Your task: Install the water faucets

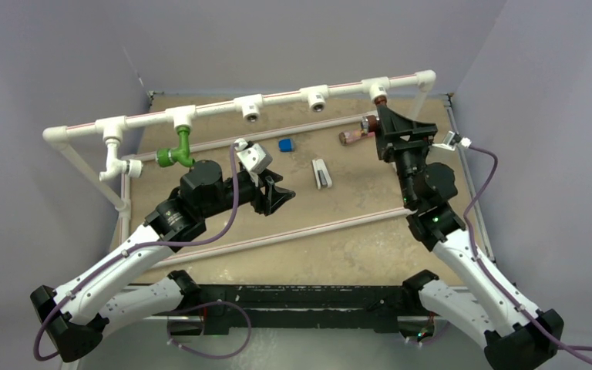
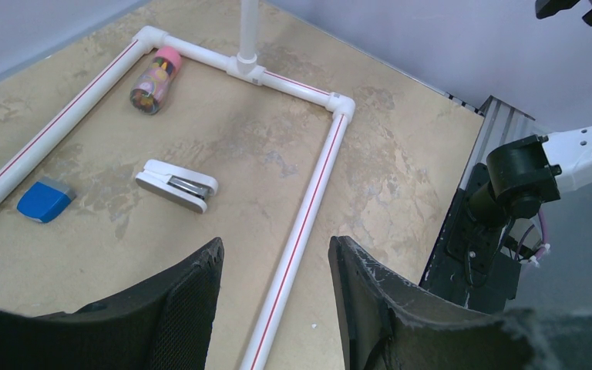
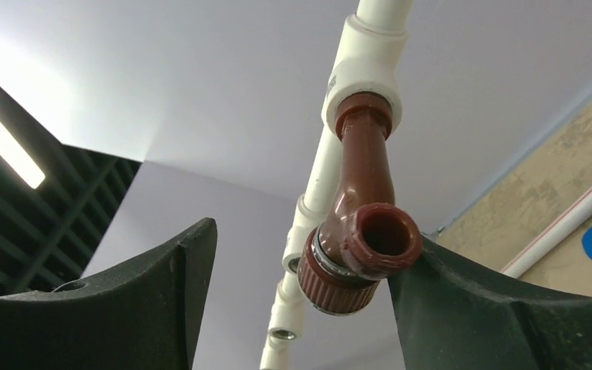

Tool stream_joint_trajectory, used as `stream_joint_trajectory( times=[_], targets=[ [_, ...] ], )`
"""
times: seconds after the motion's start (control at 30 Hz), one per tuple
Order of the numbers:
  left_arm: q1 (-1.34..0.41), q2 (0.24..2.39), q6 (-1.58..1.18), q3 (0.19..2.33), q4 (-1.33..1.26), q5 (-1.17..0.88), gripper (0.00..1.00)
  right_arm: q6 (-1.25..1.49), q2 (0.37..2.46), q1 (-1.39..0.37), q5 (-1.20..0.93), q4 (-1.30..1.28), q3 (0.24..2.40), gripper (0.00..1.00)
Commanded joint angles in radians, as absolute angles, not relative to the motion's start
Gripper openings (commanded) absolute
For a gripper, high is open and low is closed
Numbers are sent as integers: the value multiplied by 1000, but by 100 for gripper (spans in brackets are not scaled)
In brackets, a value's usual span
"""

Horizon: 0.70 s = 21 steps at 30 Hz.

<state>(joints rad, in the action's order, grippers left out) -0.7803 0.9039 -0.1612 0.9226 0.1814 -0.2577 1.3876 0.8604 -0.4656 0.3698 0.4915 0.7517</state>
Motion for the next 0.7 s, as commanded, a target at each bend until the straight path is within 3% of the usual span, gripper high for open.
stream_joint_trajectory(
  times=[0.0, 0.67],
  targets=[
    [-784, 904, -153, 949, 161, -272, 51, 1304, 797, -477, 318, 504, 846, 79],
    [-783, 906, -158, 950, 162, -278, 51, 755, 691, -477, 425, 35, 999, 91]
  ],
)
